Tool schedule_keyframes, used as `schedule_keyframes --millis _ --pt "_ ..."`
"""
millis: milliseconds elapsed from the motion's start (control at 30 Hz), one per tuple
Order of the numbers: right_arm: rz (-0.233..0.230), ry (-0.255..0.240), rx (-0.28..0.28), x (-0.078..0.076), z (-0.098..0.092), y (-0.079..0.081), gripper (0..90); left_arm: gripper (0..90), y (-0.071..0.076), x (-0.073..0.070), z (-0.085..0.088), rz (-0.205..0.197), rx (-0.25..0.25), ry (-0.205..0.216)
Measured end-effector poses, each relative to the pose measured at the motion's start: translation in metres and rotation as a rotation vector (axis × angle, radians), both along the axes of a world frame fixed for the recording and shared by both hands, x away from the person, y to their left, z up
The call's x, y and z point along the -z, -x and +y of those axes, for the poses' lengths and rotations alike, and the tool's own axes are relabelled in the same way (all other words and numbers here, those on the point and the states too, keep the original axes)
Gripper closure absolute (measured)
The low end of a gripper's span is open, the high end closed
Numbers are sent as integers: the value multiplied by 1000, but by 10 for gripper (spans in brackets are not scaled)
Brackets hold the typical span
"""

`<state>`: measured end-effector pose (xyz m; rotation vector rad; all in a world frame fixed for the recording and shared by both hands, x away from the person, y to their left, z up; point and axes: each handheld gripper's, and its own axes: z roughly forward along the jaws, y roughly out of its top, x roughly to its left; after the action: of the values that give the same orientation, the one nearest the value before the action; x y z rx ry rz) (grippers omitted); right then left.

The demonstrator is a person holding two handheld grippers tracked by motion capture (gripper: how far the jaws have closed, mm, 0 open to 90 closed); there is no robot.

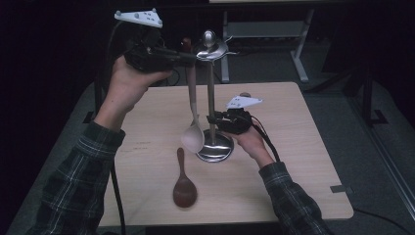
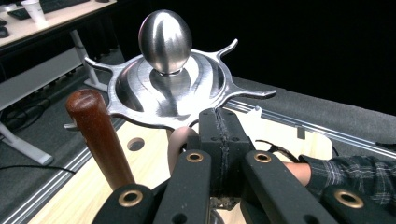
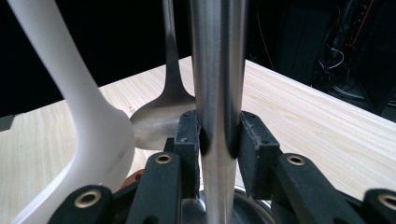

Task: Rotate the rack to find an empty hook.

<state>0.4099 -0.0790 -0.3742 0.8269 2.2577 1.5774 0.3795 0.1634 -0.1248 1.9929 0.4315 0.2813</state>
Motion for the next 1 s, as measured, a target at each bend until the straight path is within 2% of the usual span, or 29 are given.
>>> schedule_keyframes --millis 133,233,500,867,1000 --pt "-2 0 2 0 0 0 709 900 -1 0 1 -1 -4 -2" --pt "-6 4 4 0 0 0 710 900 -2 0 3 -10 -27 -10" --pt "-8 5 4 0 0 0 711 900 -13 2 10 -3 -71 7" --pt "-10 6 4 0 0 0 711 900 -21 3 12 -13 -96 12" --pt "-4 4 2 0 0 0 706 900 -17 3 12 -22 -97 8"
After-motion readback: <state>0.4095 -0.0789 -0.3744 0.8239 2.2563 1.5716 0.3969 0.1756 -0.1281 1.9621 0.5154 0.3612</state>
